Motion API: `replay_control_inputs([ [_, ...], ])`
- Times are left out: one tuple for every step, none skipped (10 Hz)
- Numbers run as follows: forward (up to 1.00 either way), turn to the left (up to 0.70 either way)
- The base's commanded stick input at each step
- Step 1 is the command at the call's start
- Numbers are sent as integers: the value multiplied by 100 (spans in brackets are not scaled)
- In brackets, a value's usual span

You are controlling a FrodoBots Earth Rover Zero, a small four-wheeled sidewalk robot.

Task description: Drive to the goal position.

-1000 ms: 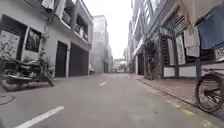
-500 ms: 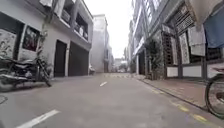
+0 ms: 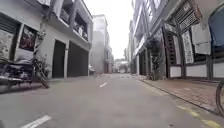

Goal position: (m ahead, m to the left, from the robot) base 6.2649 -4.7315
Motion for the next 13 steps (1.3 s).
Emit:
replay_control_inputs([
  [50,-50],
  [50,-50],
  [50,-50],
  [50,-50],
  [50,-49],
  [50,-41],
  [50,0],
  [50,0],
  [50,0],
  [50,0],
  [50,0],
  [50,0],
  [50,0],
])
